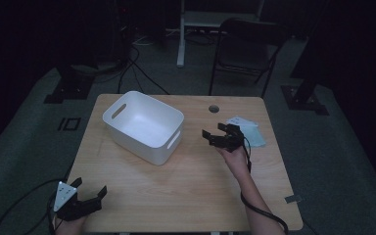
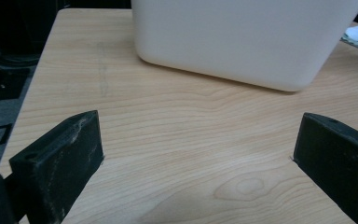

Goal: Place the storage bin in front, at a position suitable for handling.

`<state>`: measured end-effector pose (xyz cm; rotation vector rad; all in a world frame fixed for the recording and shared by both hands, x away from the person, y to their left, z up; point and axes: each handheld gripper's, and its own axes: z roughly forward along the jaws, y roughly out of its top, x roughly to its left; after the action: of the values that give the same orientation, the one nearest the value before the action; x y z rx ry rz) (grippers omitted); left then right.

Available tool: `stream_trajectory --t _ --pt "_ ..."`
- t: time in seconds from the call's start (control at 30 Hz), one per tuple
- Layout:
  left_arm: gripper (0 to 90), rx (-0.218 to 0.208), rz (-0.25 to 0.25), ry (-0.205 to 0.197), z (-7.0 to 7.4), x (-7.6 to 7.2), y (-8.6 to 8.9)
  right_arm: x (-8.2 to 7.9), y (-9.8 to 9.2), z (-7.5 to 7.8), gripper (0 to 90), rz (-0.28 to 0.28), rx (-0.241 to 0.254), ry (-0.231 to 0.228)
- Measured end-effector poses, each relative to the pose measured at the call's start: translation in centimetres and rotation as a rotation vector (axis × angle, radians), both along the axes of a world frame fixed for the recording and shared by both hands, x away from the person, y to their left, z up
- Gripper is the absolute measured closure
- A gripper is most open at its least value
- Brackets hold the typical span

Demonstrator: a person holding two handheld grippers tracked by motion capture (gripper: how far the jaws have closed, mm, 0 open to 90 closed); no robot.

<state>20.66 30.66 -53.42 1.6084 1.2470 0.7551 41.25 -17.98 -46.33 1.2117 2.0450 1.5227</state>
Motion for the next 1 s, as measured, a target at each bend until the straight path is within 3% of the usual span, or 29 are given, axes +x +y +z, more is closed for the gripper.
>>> stream_trajectory --t 0.53,0.63,0.9,1.0 --pt "1.4 -0.008 -0.003 0.007 0.0 0.0 0.0 1.7 4.9 2.0 16.6 0.053 0.012 -0.018" --pt "1.4 -0.006 -0.006 0.003 0.0 0.0 0.0 2.5 5.9 2.4 17.0 0.061 0.022 -0.004" --pt "1.4 -0.009 -0.009 0.012 -0.1 0.0 0.0 4.8 8.9 2.3 21.8 0.079 -0.058 0.010" --pt "1.4 -0.011 -0.008 0.010 -0.1 0.0 0.1 5.7 9.6 2.0 30.8 0.072 -0.087 0.024"
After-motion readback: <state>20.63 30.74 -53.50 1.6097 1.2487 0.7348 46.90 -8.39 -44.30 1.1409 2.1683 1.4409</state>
